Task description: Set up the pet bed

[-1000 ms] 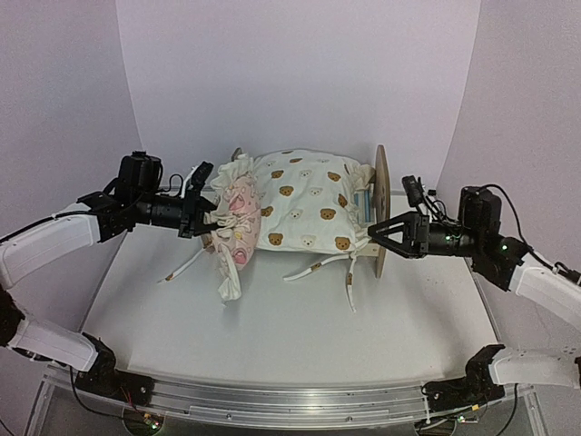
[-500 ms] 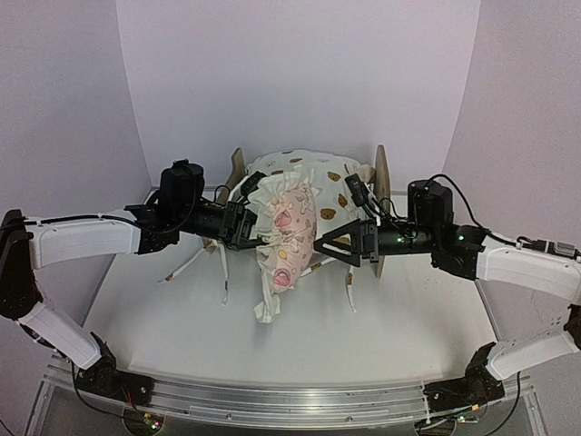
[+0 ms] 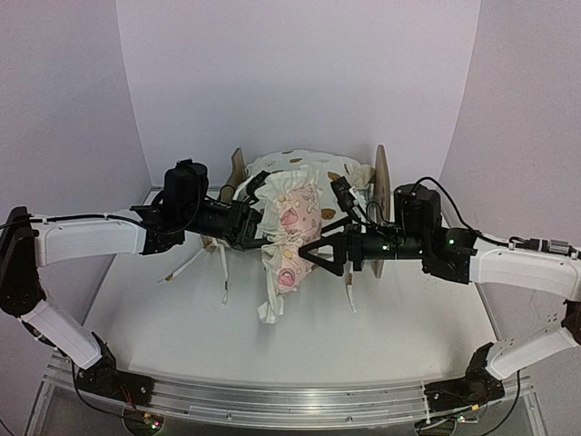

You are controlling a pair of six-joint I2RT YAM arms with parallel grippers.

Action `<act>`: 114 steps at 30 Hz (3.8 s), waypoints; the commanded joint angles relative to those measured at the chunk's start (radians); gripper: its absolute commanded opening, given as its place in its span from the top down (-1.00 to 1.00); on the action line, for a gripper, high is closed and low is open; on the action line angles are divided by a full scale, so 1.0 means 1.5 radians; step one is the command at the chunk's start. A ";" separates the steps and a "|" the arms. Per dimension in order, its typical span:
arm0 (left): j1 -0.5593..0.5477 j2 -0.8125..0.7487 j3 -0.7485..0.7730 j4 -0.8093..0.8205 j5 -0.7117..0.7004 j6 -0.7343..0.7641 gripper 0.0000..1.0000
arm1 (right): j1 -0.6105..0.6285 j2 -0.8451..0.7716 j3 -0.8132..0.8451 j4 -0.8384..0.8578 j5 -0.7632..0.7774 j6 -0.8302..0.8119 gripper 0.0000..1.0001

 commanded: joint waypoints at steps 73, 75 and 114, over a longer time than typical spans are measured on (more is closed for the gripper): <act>-0.005 -0.202 -0.019 -0.515 -0.628 0.254 -0.94 | -0.248 0.575 1.100 -0.867 0.390 0.005 -0.93; -0.005 -0.200 -0.013 -0.520 -0.639 0.253 -0.94 | -0.247 0.549 1.094 -0.841 0.386 0.003 -0.96; -0.005 -0.248 -0.040 -0.488 -0.653 0.244 -0.93 | -0.233 0.666 1.045 -0.614 0.488 -0.084 -0.78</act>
